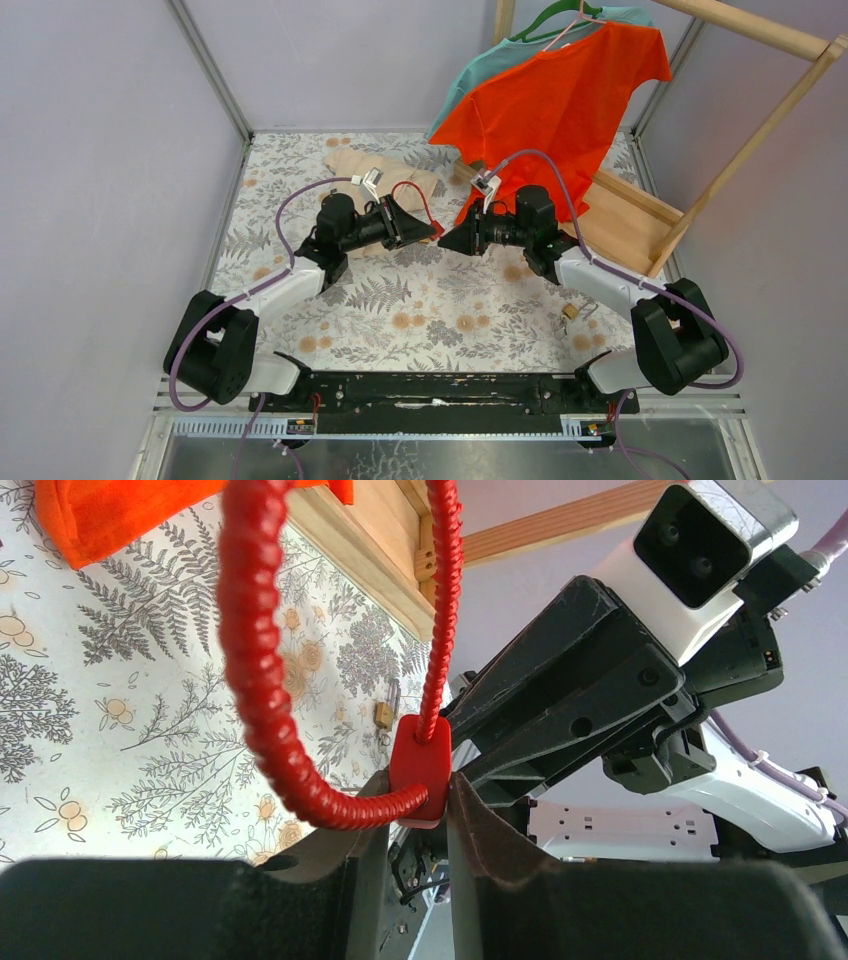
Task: Lock with the key
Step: Lock the lock.
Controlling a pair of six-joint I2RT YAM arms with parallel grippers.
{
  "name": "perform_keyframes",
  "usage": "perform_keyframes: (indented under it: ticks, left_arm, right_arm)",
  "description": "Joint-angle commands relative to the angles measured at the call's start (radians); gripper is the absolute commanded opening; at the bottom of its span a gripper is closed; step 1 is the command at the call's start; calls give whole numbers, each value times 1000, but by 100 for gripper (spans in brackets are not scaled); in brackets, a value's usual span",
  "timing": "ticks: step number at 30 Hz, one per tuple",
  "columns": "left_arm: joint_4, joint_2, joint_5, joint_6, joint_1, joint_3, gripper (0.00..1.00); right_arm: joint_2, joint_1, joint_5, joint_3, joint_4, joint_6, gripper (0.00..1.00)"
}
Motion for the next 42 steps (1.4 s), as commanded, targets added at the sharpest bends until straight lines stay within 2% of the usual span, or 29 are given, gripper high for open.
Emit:
perform_keyframes:
  ticks: [1,4,6,9,12,14,16,23,31,42]
  left_arm:
    - [53,-8,14,-8,-7,3,0]
    - [44,-13,9,1,-6,4,0]
    - [37,-19,5,8,-3,5,0]
    - [35,-27,6,11,4,2,0]
    - [34,-28,9,11,6,2,0]
    - [34,-24,12,9,6,2,0]
    - [36,-23,13,8,6,1,0]
    - [36,-27,15,6,7,2,0]
    - [37,-29,16,5,7,1,0]
    - [40,-32,14,1,9,-2,0]
  right_arm:
    - [-27,5,97,42,-46,-70,0]
    - [-28,5,100,40,-48,-69,1]
    - [-28,4,81,38,-37,-59,6]
    - [-31,3,49,35,-16,-39,25]
    - [-27,-15,4,34,9,8,49]
    - [-21,-25,-10,28,37,50,58]
    - [-16,-32,-13,22,51,69,62]
    - [-2,-41,-75,15,113,117,63]
    - [11,-39,-95,10,100,64,49]
    - [47,-39,-125,12,112,77,40]
